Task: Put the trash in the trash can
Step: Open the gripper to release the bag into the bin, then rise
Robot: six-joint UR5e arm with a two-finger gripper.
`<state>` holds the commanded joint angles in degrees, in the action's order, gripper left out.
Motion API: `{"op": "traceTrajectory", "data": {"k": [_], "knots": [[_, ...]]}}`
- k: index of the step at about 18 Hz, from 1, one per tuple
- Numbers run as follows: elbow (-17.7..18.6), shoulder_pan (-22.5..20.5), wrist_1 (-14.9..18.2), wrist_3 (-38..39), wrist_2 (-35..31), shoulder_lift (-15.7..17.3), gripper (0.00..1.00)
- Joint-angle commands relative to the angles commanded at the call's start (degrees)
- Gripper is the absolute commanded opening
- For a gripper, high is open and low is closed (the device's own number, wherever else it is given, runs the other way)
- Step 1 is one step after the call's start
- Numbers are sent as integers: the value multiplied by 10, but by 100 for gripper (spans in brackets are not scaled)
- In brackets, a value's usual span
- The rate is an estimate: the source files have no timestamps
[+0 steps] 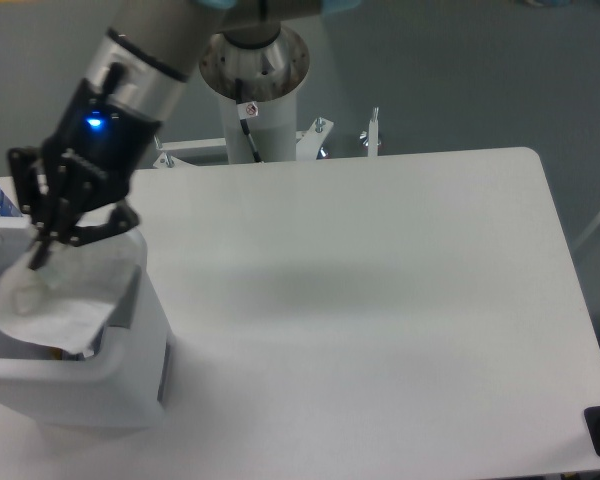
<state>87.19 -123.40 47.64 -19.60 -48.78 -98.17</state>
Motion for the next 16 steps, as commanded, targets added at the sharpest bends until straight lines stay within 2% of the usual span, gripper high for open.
{"op": "traceTrajectory", "data": {"k": [1,2,6,8,11,16], "knots": [[3,0,-1,-1,0,-1,90],[4,0,-1,-3,0,-1,100],[9,-1,-2,-6,0,-1,100],[6,-17,-3,-6,-1,-4,100],[9,-85,0,-45,-8,-18,100],[25,-172,2,-153,-76,-34,100]]}}
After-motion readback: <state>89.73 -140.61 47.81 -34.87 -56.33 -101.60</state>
